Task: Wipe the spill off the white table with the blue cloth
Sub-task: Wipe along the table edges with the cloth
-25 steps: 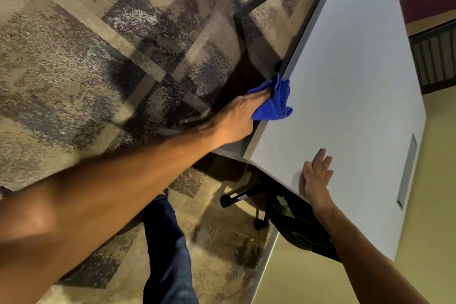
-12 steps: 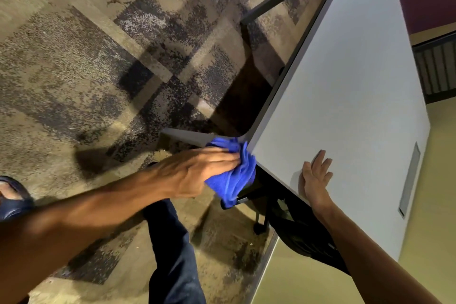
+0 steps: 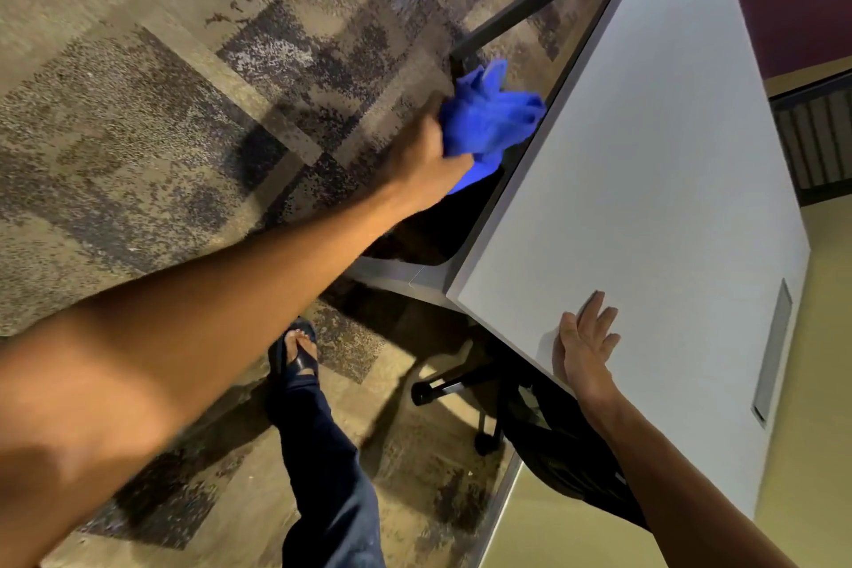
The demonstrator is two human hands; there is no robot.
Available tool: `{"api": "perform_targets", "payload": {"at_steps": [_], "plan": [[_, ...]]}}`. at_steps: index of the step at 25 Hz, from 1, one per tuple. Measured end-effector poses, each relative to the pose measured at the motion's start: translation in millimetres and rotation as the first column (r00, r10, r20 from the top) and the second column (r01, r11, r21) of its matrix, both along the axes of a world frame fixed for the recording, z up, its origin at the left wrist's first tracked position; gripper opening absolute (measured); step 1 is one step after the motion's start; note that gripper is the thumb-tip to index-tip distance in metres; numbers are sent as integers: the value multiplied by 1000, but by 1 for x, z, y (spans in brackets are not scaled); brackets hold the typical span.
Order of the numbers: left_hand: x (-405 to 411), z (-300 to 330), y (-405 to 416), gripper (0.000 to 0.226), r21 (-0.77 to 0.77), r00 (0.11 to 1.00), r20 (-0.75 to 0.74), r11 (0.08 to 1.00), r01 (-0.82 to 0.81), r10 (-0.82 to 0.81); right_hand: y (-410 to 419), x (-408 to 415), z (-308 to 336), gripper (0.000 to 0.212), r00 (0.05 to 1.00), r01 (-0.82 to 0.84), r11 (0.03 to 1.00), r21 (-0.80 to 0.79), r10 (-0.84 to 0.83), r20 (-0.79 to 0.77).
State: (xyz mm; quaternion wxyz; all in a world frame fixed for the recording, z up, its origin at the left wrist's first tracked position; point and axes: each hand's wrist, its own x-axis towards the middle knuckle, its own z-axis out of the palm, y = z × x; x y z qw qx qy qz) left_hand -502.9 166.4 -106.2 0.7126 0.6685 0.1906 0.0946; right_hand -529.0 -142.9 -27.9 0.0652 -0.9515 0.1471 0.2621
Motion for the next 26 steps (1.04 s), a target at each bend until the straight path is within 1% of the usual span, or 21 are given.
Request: {"api": "perform_targets", "payload": {"at_steps": [1, 3, 5, 7, 8, 10, 12, 15, 18, 21, 24, 25, 26], "plan": [[21, 5, -9, 35, -93, 999, -21, 995, 36, -38, 0, 0, 0, 60, 1000, 4, 1000, 0, -4, 3], [51, 12, -29, 42, -167, 995, -1, 981, 96, -97, 1, 1, 0, 60, 1000, 18, 1000, -6, -18, 9], [64, 9, -47, 51, -167, 995, -39, 982, 88, -96, 2, 0, 0, 60, 1000, 23, 1000, -10, -23, 7], [63, -1, -61, 44, -161, 994, -78, 985, 58, -71, 2, 0, 0, 61, 1000, 10, 1000, -13, -10, 9], [57, -5, -65, 37, -175, 997, -58, 983, 47, -57, 3, 1, 0, 61, 1000, 7, 1000, -16, -7, 10], [36, -12, -70, 29, -152, 1000, 14, 988, 28, -26, 5, 0, 1, 60, 1000, 13, 1000, -25, -12, 13], [7, -14, -71, 29, -64, 999, 40, 998, 23, -21, 9, -1, 2, 59, 999, 36, 999, -20, -36, 30], [-43, -12, -71, 32, -29, 999, 7, 999, 46, -45, 15, -1, 6, 58, 999, 42, 999, -26, -41, 30], [-88, -4, -70, 33, -45, 999, 22, 998, 40, -39, 19, -3, 9, 59, 1000, 27, 999, -34, -27, 12], [-123, -2, -70, 45, 35, 999, -21, 999, 35, -34, 21, -4, 10, 59, 1000, 11, 999, -36, -11, 5], [-148, 4, -72, 45, 96, 998, -45, 995, 36, -32, 23, -5, 12, 59, 999, 34, 999, -33, -33, 7], [-155, 4, -70, 46, 83, 997, -41, 994, 65, -61, 24, -5, 13, 59, 999, 35, 999, -30, -35, 8], [-162, 3, -67, 48, 27, 995, -49, 996, 89, -88, 26, -5, 15, 59, 999, 33, 999, -27, -33, 8]]}}
